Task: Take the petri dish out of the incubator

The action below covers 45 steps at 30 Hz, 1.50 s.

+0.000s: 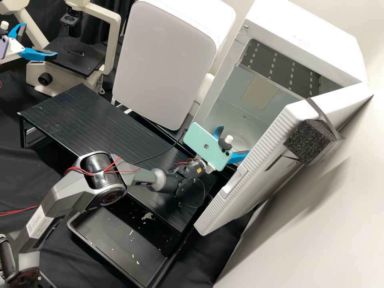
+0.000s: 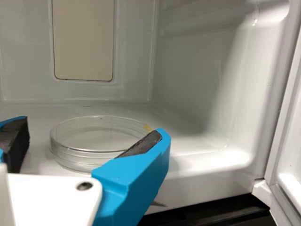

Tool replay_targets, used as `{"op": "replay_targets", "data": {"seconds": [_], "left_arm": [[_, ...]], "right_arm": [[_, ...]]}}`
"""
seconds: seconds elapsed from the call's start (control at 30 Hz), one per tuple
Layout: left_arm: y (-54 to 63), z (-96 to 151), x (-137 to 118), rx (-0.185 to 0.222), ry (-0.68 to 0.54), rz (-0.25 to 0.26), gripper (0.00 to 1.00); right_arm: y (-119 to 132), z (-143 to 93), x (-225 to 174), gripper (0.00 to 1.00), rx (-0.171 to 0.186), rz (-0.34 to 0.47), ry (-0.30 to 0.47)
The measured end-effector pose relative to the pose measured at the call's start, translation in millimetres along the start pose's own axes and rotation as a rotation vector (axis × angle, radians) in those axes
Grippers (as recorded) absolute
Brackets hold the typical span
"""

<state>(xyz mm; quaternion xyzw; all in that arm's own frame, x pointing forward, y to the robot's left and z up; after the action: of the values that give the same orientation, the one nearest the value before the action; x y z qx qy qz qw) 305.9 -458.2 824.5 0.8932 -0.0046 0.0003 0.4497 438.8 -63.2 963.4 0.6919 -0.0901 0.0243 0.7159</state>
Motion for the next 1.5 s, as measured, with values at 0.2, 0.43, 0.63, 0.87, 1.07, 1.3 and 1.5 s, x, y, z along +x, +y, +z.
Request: {"op": "replay_targets", "data": {"seconds": [0.2,0.43,0.63,0.87,1.07,1.3,1.5], "left_arm": [[0.0,0.0,0.0,0.000,0.000,0.000,1.00],[0.0,0.0,0.0,0.000,0.000,0.000,1.00],[0.0,0.0,0.0,0.000,0.000,0.000,1.00],[0.0,0.0,0.0,0.000,0.000,0.000,1.00],[0.0,0.0,0.0,0.000,0.000,0.000,1.00],[0.0,0.0,0.0,0.000,0.000,0.000,1.00],[0.0,0.0,0.0,0.000,0.000,0.000,1.00]], "right_arm": [[0.0,0.0,0.0,0.00,0.000,0.000,0.000],[0.0,0.0,0.0,0.00,0.000,0.000,0.000],[0.5,-0.4,0.3,0.00,0.000,0.001,0.001],[0.1,-0.6,0.3,0.00,-0.002,-0.003,0.004],[-1.8,4.8,-4.5,0.00,0.005,-0.003,0.002],[8.3,8.7,-41.9,0.00,0.044,0.042,0.026],[17.9,13.9,-83.2,0.00,0.085,0.075,0.030]]}}
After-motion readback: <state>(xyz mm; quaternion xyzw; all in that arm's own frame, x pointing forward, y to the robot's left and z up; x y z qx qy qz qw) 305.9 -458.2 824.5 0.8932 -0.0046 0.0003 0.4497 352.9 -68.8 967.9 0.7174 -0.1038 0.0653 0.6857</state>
